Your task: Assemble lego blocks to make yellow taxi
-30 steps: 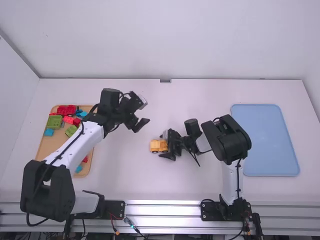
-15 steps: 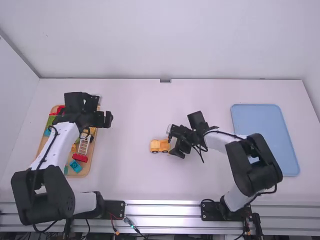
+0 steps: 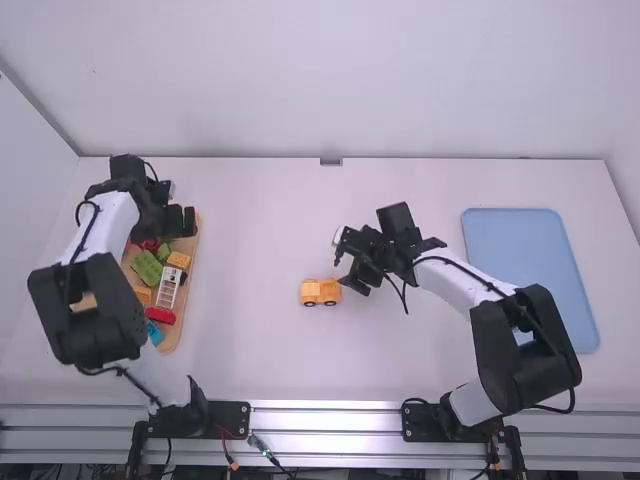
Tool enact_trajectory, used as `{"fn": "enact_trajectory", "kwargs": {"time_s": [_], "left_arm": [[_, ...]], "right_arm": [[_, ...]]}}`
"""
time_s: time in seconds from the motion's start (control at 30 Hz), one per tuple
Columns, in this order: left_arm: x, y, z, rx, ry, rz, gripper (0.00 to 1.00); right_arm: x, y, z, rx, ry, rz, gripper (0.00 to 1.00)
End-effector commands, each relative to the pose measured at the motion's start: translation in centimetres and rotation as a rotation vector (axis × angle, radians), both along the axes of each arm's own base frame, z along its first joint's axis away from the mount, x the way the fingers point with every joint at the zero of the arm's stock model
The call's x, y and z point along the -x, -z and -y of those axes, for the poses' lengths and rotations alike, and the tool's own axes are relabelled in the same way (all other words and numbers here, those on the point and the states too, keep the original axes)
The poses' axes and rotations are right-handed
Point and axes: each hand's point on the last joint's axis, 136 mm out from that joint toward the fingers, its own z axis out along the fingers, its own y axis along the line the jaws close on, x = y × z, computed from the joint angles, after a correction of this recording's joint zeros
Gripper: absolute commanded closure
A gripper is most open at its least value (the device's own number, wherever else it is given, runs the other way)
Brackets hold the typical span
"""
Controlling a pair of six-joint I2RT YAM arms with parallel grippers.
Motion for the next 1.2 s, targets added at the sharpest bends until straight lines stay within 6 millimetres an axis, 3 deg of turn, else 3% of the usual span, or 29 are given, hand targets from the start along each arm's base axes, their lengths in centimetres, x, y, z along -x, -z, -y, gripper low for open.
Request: {"fn": "enact_trajectory", "kwargs": {"time_s": [0.0,0.13,0.23,0.4,0.6,0.73,0.97,1.17], "left_arm": [[-0.8,0.4,-0.8,0.013,-0.085,-0.017,0.01],[-1.6,0.8,-1.0,0.107,-0.375,0.008,0.01],[-0.8,1.2,-1.0,0.166,-0.566,-0.021,0.01],[1.4,2.2,-0.3,0.169,-0.585,-0.117,0.01],[3.4,3.2,-2.0,0.074,-0.72,-0.161,0.01],[3.2,4.0,-1.5,0.097,-0.697,-0.152,0.0],[2.6,5.0,-1.6,0.108,-0.702,-0.111,0.17],[2.8,5.5,-1.5,0.112,-0.73,-0.123,0.2]], "right_arm": [[-1.7,-1.8,0.0,0.0,0.028,0.06,0.01],[-2.0,-1.9,0.1,0.01,0.035,0.07,0.01],[-2.0,-1.9,0.1,0.01,0.036,0.07,0.01],[-2.0,-1.9,0.1,0.01,0.036,0.07,0.01],[-2.1,-1.9,0.1,0.008,0.034,0.077,0.01],[-2.2,-2.1,0.0,0.004,0.034,0.085,0.01],[-2.2,-2.1,0.0,0.003,0.037,0.084,0.01],[-2.2,-2.1,0.0,0.003,0.035,0.083,0.01]]}}
